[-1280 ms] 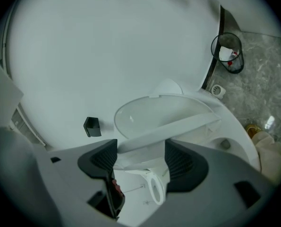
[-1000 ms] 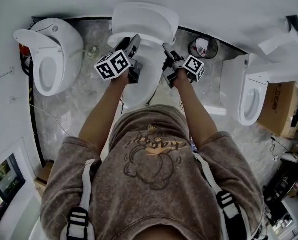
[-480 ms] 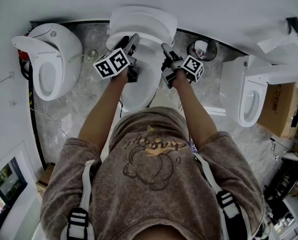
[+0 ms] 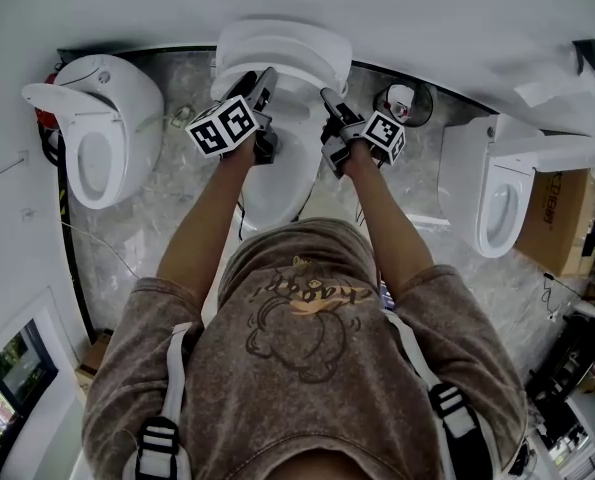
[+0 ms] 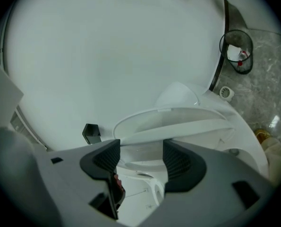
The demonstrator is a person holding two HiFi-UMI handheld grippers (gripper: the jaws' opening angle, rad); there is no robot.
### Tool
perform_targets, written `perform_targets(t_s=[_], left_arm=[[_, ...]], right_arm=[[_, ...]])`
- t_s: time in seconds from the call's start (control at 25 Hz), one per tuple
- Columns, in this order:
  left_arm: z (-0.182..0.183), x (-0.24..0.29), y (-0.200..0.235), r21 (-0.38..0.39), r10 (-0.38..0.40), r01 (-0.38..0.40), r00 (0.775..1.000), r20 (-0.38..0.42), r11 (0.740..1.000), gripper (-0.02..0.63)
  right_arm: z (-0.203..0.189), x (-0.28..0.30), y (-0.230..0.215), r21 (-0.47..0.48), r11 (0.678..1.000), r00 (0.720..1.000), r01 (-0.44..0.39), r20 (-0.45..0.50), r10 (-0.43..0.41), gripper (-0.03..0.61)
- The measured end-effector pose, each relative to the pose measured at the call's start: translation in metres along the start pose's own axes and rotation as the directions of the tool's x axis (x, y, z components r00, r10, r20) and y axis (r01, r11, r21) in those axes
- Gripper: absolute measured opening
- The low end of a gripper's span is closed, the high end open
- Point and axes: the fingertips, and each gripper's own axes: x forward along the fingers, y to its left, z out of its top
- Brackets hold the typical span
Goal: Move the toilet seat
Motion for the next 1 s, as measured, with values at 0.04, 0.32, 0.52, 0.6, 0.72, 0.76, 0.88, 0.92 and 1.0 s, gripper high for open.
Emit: perform_targets(t_s=[0.04, 0.32, 0.52, 0.6, 0.72, 0.76, 0.88, 0.92, 1.0], left_arm=[[0.001, 0.002, 0.001, 0.001, 0.002, -0.002, 1.0, -0.003, 1.0, 0.218], [0.003, 0.018, 0.014, -0.017, 0.029, -0.03, 0.999, -0.026, 0.999, 0.239], [-0.005, 0.018, 0.023, -0.015, 0.056, -0.057, 0.997, -0.048, 0.998, 0.127], [-0.005, 0.019, 0.017, 0.005, 0.033, -0.033, 0.998, -0.05, 0.999, 0.126], [-0.002, 0.02, 0.003, 0.041, 0.001, 0.001, 0.998, -0.056, 0.999, 0.126], [-0.002, 0.019, -0.001, 0.058, -0.01, 0.013, 0.998, -0.061, 0.998, 0.126], [0.002, 0.016, -0.014, 0.125, -0.039, 0.049, 0.996, -0.083, 0.991, 0.137], [0.003, 0.014, -0.018, 0.145, -0.049, 0.061, 0.995, -0.088, 0.988, 0.14], [0.008, 0.008, -0.027, 0.174, -0.067, 0.082, 0.994, -0.091, 0.981, 0.146]], right_arm=[[0.001, 0.002, 0.0, -0.002, 1.0, 1.0, 0.0, 0.0, 0.0, 0.276], [0.012, 0.013, 0.001, -0.013, 1.0, 1.0, 0.018, -0.003, -0.018, 0.267], [0.015, 0.018, 0.004, -0.051, 0.999, 1.0, 0.016, -0.021, -0.017, 0.258], [0.017, 0.021, 0.012, -0.073, 0.997, 0.999, -0.007, -0.035, 0.005, 0.258], [0.019, 0.022, 0.026, -0.12, 0.992, 0.998, -0.027, -0.054, 0.021, 0.253], [0.019, 0.022, 0.031, -0.14, 0.99, 0.998, -0.033, -0.061, 0.025, 0.253], [0.021, 0.019, 0.05, -0.212, 0.976, 0.996, -0.053, -0.081, 0.036, 0.252], [0.022, 0.016, 0.056, -0.238, 0.97, 0.995, -0.058, -0.087, 0.039, 0.252], [0.024, 0.01, 0.069, -0.289, 0.955, 0.994, -0.069, -0.096, 0.042, 0.25]])
